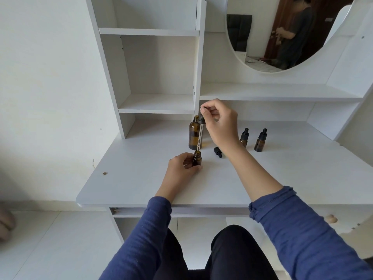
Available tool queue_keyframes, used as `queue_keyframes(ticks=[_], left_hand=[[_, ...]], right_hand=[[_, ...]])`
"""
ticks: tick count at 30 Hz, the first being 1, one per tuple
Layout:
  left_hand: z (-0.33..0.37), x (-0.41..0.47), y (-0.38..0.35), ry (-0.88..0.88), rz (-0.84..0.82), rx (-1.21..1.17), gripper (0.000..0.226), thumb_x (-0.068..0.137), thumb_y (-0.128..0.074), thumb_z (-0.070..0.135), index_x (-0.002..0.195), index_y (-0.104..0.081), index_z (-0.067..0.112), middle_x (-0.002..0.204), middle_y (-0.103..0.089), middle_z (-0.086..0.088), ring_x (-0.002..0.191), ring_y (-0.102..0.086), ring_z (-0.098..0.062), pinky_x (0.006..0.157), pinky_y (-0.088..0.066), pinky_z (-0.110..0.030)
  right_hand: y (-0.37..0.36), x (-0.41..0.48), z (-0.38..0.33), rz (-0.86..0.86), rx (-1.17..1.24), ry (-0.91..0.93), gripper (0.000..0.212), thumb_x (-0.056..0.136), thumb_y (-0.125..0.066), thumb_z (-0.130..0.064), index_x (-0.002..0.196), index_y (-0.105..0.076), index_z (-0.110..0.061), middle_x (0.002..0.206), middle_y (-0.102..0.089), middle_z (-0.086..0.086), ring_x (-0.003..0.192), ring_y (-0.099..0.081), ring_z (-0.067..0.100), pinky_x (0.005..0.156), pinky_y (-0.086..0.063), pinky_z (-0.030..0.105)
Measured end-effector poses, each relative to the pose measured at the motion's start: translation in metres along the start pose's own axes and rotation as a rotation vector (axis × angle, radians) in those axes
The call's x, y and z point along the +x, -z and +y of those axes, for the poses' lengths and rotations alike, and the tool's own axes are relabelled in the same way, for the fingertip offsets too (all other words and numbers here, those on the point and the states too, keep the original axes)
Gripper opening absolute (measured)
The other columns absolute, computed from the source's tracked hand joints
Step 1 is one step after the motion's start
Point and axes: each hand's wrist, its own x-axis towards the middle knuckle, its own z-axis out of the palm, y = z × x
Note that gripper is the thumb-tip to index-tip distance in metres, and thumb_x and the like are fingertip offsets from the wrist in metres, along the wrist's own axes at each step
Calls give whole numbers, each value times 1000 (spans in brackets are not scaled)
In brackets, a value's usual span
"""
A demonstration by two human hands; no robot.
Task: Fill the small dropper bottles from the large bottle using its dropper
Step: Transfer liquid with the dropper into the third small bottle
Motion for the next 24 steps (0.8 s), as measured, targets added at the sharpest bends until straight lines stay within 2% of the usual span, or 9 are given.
queue_keyframes(ticks=[4,7,11,15,20,24], left_hand=[[-1,0,0,-4,5,10,22,75,-72,3,95,-67,11,84,-66,6,77,-61,-2,70,-46,-1],[-2,1,0,-5,7,18,22,75,-72,4,95,-67,12,85,-66,6,77,-62,-3,70,-46,-2],[-1,0,0,-7,-4,16,21,76,-72,4,94,-67,12,84,-66,9,74,-62,3,71,-46,-3],[0,0,2,-16,-19,19,21,77,-71,3,94,-65,14,80,-63,15,67,-59,16,67,-44,0],[-2,0,2,8,-21,10,24,78,-71,5,101,-66,10,83,-64,11,72,-61,7,67,-45,-1],[-4,2,3,16,-15,18,25,77,-71,8,100,-66,14,89,-66,5,80,-63,-2,71,-47,-4]], right_hand=[[-1,0,1,-23,-33,8,8,81,-56,4,76,-61,1,72,-65,10,65,-56,8,67,-47,20],[-3,2,-1,-48,-27,14,9,80,-55,6,74,-61,2,72,-65,13,69,-56,14,66,-45,19],[-6,7,-3,-41,-2,-29,10,79,-56,5,74,-62,0,71,-64,7,63,-54,4,64,-44,12],[-5,24,-7,68,27,-27,7,83,-58,-1,81,-64,-3,77,-66,6,67,-56,-3,65,-46,9],[-5,52,-11,219,40,15,9,85,-57,-6,88,-64,-2,82,-63,1,72,-56,-9,65,-45,5],[-8,67,-7,248,9,56,10,86,-55,-6,89,-64,-1,84,-67,10,74,-57,6,68,-47,8]])
